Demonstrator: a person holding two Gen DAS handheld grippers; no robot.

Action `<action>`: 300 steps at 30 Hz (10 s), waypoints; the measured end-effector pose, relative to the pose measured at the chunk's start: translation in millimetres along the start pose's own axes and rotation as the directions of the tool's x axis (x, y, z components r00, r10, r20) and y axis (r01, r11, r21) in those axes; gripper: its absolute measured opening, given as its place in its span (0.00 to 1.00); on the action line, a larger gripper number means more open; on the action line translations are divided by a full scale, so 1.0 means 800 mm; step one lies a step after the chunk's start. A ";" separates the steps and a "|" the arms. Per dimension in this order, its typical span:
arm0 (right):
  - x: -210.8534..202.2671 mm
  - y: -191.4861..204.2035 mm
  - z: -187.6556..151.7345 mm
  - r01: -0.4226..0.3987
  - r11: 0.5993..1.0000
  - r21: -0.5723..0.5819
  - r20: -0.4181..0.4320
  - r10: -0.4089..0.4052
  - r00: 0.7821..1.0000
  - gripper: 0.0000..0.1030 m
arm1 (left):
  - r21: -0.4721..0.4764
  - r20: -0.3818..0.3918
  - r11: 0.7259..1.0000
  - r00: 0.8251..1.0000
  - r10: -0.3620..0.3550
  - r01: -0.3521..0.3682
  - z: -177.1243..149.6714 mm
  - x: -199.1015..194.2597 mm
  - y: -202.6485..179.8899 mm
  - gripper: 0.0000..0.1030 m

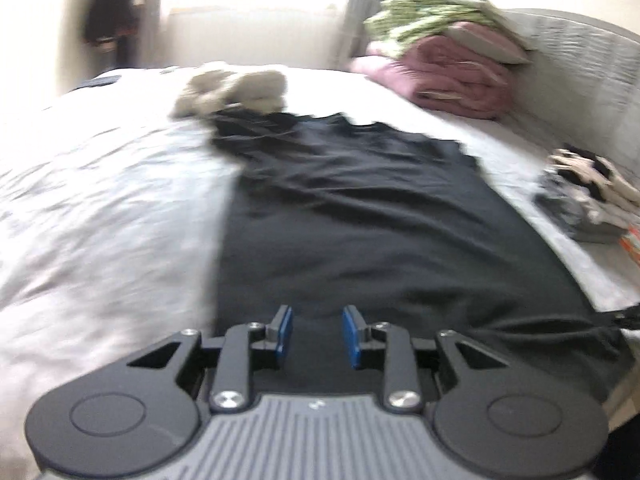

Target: Fold clothes

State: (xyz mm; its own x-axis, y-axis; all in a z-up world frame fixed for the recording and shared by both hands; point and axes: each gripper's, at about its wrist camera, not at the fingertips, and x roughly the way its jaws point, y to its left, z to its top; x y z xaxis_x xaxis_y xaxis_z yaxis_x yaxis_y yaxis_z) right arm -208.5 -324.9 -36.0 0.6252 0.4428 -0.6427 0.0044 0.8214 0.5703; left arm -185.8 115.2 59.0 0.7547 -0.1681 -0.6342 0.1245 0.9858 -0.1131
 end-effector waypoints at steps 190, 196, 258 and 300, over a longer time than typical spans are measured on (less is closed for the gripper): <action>0.348 0.054 0.469 0.455 0.701 -0.549 0.295 -0.346 0.890 0.54 | 0.167 0.178 0.986 0.983 -0.051 0.021 0.381 0.399 0.105 0.40; 0.398 0.059 0.486 0.280 0.709 -0.647 0.123 -0.266 0.956 0.54 | 0.277 0.000 0.956 0.995 -0.099 0.095 0.387 0.477 0.060 0.46; 0.339 0.105 0.434 0.580 0.664 -0.471 0.447 -0.388 0.806 0.50 | -0.045 0.156 0.991 0.979 0.134 -0.129 0.364 0.341 0.146 0.34; 0.277 0.010 0.357 0.497 0.853 -0.158 0.292 -0.441 0.849 0.16 | -0.220 0.033 0.960 0.983 0.183 -0.171 0.264 0.352 0.170 0.13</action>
State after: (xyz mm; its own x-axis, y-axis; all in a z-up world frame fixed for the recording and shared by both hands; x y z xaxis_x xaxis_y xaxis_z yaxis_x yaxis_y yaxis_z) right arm 152.8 -323.1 -27.8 0.7568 -0.0913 -0.6472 0.1913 0.9778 0.0857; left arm 180.1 203.6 26.7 0.7857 0.0151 -0.6184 -0.1511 0.9741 -0.1682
